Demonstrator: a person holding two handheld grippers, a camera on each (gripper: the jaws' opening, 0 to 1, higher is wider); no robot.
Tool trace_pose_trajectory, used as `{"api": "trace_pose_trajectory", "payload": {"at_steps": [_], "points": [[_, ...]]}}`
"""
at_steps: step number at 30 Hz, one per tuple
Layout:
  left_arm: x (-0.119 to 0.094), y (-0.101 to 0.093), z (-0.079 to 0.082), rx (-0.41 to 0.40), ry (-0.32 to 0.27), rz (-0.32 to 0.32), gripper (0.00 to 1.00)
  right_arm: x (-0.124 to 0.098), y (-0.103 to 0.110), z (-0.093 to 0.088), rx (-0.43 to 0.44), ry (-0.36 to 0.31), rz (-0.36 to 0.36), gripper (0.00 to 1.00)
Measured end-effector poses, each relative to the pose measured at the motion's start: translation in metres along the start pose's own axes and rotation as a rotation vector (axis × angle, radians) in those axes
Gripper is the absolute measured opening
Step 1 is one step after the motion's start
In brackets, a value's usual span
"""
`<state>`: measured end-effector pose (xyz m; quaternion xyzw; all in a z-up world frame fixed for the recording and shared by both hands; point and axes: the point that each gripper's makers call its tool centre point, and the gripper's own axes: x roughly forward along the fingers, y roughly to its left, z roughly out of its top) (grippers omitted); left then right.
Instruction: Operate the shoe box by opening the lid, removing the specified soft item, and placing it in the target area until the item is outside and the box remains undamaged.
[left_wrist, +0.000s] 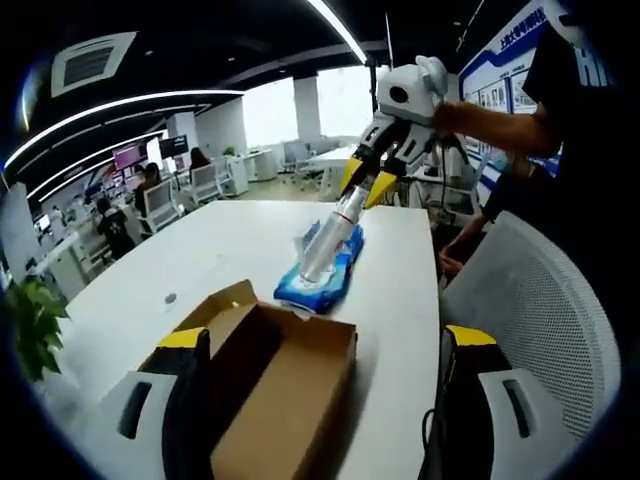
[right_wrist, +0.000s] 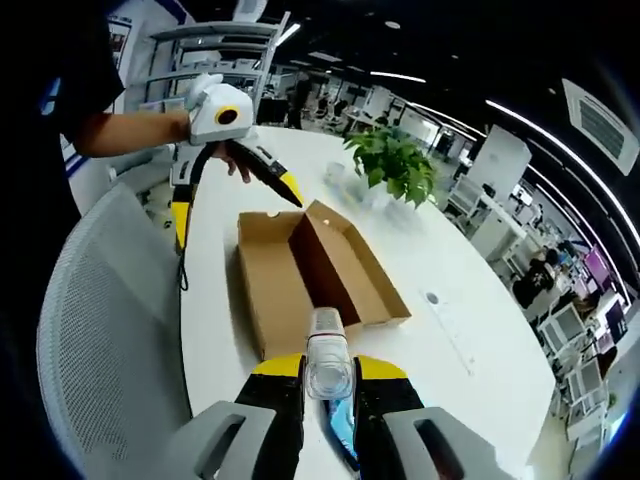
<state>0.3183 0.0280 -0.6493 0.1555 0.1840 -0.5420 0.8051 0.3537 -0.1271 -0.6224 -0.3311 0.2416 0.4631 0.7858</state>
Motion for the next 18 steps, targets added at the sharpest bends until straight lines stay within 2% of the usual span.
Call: {"api": "trace_pose_trajectory", "payload": {"at_steps": [12, 18], "points": [[-0.021, 0.002, -0.008, -0.073, -0.034, 0.092, 1.0, -0.001, -0.034, -0.007, -0.073, 0.074, 0.003, 0.13], [-0.031, 0.001, -0.012, -0.103, -0.048, 0.14, 1.0, 0.006, -0.048, -0.008, -0.131, 0.123, 0.022, 0.13]]}}
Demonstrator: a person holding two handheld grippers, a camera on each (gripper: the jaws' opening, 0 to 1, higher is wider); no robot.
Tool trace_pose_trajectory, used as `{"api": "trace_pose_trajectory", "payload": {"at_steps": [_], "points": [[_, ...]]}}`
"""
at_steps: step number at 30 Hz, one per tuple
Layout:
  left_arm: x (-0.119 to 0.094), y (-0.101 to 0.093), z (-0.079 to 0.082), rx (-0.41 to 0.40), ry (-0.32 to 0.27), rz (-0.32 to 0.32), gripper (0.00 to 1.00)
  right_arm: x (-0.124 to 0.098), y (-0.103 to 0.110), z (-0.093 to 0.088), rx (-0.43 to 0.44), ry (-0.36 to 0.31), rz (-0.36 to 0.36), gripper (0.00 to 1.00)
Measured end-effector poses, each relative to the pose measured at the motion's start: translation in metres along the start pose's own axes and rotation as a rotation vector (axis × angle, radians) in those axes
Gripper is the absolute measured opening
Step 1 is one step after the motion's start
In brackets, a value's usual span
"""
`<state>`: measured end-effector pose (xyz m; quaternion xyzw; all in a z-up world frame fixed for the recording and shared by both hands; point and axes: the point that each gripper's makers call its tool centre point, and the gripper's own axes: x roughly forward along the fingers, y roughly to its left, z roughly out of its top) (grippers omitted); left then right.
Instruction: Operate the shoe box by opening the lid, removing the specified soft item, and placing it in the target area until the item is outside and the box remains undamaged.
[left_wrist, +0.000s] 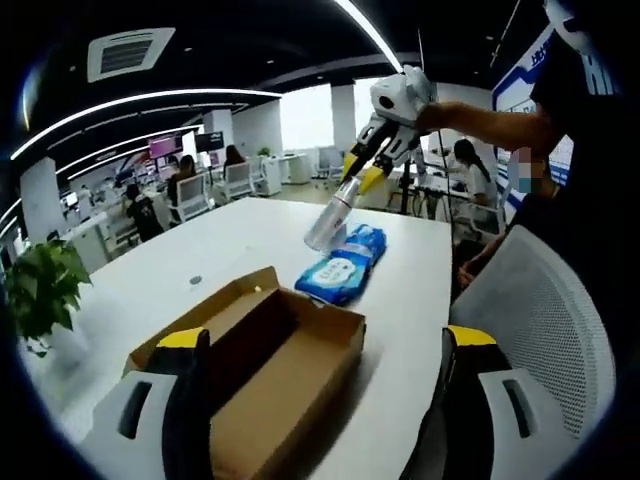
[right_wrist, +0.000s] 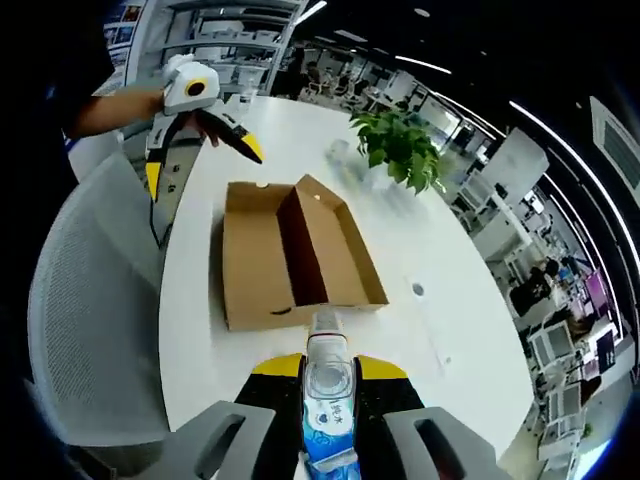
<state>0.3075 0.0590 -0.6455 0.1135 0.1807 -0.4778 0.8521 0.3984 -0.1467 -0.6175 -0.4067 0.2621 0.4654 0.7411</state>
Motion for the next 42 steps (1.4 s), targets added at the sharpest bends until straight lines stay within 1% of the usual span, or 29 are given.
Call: {"api": "trace_pose_trajectory", "payload": {"at_steps": [2, 4, 9, 12, 15, 19, 25, 30, 35, 42], "points": [[-0.004, 0.0, 0.0, -0.008, -0.012, 0.015, 1.0, 0.003, -0.003, 0.0, -0.006, 0.004, 0.012, 0.13], [-0.006, 0.001, -0.001, -0.014, -0.016, 0.025, 1.0, 0.005, -0.007, -0.003, -0.032, 0.027, 0.018, 0.13], [-0.018, 0.005, -0.005, -0.031, -0.021, 0.062, 1.0, 0.014, -0.017, -0.009, -0.062, 0.064, 0.034, 0.13], [-0.026, 0.006, -0.006, -0.047, -0.034, 0.087, 1.0, 0.019, -0.023, -0.014, -0.075, 0.088, 0.047, 0.13], [-0.034, 0.007, -0.008, -0.056, -0.039, 0.112, 1.0, 0.026, -0.032, -0.023, -0.087, 0.127, 0.061, 0.13], [-0.041, 0.007, -0.013, -0.067, -0.033, 0.13, 1.0, 0.034, -0.04, -0.035, -0.093, 0.164, 0.077, 0.13], [-0.052, 0.011, -0.019, -0.094, -0.04, 0.172, 1.0, 0.045, -0.049, -0.051, -0.11, 0.22, 0.103, 0.13], [-0.058, 0.011, -0.025, -0.108, -0.03, 0.192, 1.0, 0.057, -0.053, -0.069, -0.146, 0.292, 0.147, 0.13], [-0.063, 0.013, -0.028, -0.121, -0.028, 0.21, 1.0, 0.067, -0.057, -0.079, -0.161, 0.325, 0.17, 0.14], [-0.068, 0.016, -0.029, -0.128, -0.026, 0.234, 0.99, 0.082, -0.067, -0.092, -0.165, 0.369, 0.184, 0.14]]}}
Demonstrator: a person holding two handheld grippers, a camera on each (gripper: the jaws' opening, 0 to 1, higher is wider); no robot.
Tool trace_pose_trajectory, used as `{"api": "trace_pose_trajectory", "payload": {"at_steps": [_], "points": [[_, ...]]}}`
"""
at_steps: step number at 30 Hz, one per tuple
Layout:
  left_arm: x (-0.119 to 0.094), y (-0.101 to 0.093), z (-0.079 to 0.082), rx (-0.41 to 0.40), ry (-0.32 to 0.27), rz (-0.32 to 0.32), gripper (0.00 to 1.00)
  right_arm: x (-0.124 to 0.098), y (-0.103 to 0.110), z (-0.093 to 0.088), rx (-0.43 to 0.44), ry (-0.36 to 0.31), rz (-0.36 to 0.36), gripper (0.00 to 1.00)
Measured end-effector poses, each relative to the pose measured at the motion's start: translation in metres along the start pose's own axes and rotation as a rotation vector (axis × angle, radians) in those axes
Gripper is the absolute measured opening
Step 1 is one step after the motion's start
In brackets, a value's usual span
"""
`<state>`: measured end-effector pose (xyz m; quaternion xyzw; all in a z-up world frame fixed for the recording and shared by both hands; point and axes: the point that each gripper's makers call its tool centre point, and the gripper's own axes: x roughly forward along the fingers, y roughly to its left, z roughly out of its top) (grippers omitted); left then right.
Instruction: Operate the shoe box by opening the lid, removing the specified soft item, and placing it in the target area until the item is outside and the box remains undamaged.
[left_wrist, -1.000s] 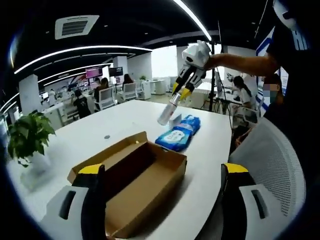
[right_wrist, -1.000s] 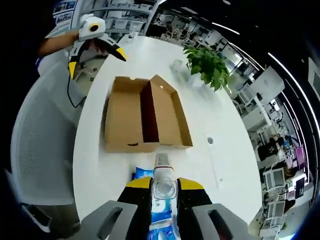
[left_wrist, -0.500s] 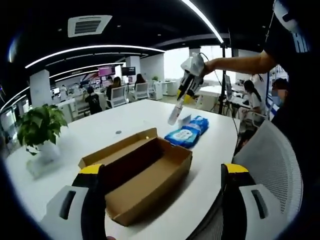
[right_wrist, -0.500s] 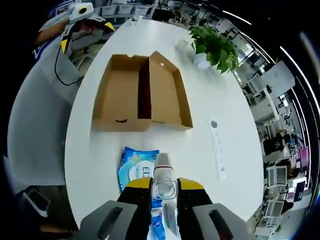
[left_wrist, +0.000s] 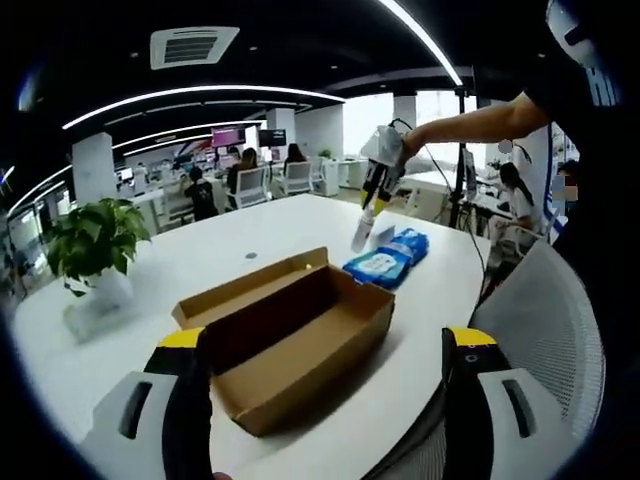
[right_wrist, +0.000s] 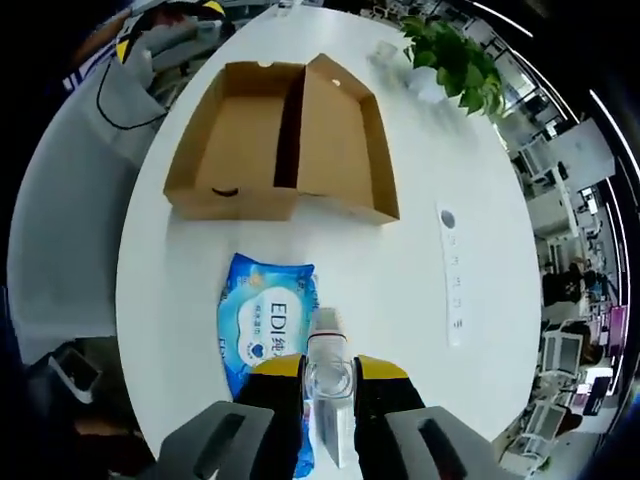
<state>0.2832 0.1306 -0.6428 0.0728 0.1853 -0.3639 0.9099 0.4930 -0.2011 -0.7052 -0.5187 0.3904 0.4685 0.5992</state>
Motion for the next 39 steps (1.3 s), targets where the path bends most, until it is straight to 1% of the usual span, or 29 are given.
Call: {"api": "trace_pose_trajectory", "payload": {"at_steps": [6, 15, 18, 23, 26, 28, 29, 32, 39], "points": [[-0.003, 0.002, -0.003, -0.012, 0.005, 0.014, 0.99, 0.017, -0.007, -0.008, 0.001, 0.047, 0.028, 0.14], [-0.004, 0.006, -0.011, -0.027, 0.021, 0.029, 0.97, 0.036, -0.009, -0.011, -0.01, 0.08, 0.065, 0.14], [-0.004, 0.007, -0.013, -0.028, 0.03, 0.03, 0.97, 0.041, -0.012, -0.011, -0.008, 0.085, 0.063, 0.14], [-0.004, 0.009, -0.014, -0.035, 0.035, 0.032, 0.97, 0.046, -0.012, -0.01, -0.005, 0.093, 0.086, 0.14], [-0.003, 0.012, -0.015, -0.038, 0.039, 0.036, 0.96, 0.049, -0.01, -0.012, -0.006, 0.105, 0.112, 0.14], [-0.003, 0.013, -0.016, -0.041, 0.041, 0.039, 0.96, 0.049, -0.013, -0.01, -0.011, 0.102, 0.108, 0.14], [-0.002, 0.013, -0.017, -0.043, 0.043, 0.04, 0.96, 0.049, -0.015, -0.01, 0.005, 0.1, 0.108, 0.14], [-0.002, 0.012, -0.019, -0.041, 0.05, 0.038, 0.96, 0.049, -0.016, -0.01, 0.006, 0.102, 0.117, 0.14], [-0.003, 0.011, -0.022, -0.045, 0.058, 0.04, 0.95, 0.049, -0.016, -0.007, 0.0, 0.107, 0.127, 0.15]]}}
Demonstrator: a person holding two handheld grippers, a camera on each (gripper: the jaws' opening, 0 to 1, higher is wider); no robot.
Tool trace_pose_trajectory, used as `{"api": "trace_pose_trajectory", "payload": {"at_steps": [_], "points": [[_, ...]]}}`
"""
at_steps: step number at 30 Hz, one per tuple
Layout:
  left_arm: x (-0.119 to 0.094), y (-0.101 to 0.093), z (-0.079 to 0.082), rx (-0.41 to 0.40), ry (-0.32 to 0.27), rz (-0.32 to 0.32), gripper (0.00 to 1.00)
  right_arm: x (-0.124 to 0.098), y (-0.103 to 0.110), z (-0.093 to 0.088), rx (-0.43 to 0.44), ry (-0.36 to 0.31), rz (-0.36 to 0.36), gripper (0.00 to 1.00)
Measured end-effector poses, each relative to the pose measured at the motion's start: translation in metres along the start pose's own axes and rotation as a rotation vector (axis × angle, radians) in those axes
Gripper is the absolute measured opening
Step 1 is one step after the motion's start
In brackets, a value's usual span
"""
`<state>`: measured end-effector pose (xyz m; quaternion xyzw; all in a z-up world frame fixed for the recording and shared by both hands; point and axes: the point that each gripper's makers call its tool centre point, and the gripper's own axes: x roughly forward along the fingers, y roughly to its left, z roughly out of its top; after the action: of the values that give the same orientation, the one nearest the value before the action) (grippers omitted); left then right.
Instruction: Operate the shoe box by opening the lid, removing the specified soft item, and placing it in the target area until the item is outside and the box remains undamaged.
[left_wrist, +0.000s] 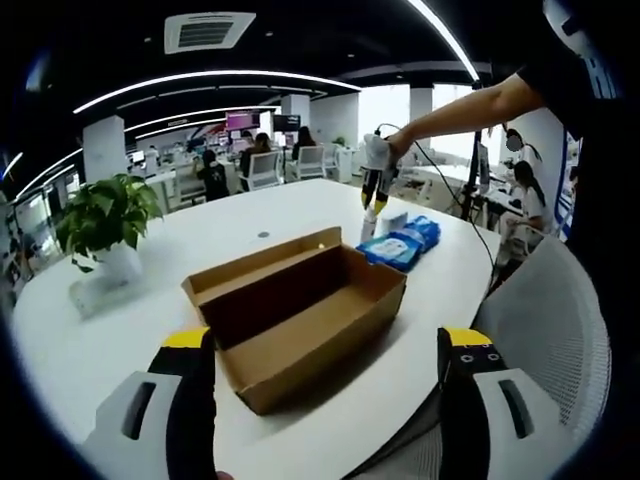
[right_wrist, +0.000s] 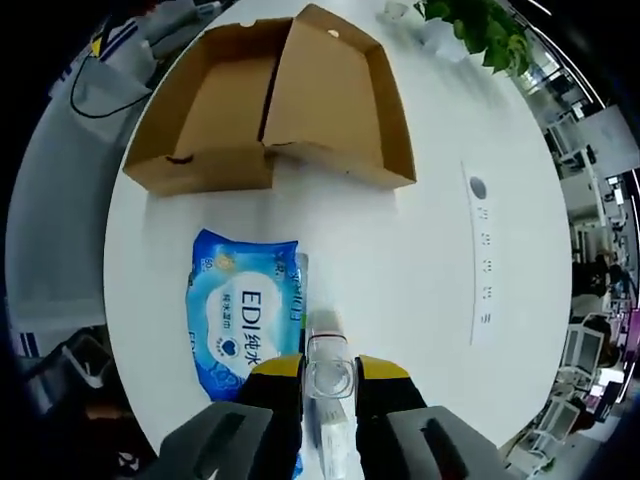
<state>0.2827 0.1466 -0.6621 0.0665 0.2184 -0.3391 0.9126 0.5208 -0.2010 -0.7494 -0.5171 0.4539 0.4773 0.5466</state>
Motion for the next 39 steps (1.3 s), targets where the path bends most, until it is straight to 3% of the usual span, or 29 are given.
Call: {"api": "trace_pose_trajectory", "payload": {"at_steps": [13, 26, 39], "points": [[-0.003, 0.001, -0.008, 0.003, 0.027, 0.007, 0.94, 0.001, -0.005, -0.003, -0.005, 0.01, -0.02, 0.2], [-0.003, 0.015, -0.017, -0.032, 0.053, 0.062, 0.86, 0.001, -0.012, 0.0, -0.002, -0.001, -0.048, 0.25], [0.003, 0.034, -0.029, -0.075, 0.079, 0.125, 0.76, -0.016, -0.027, 0.019, 0.056, -0.095, -0.106, 0.33]]}}
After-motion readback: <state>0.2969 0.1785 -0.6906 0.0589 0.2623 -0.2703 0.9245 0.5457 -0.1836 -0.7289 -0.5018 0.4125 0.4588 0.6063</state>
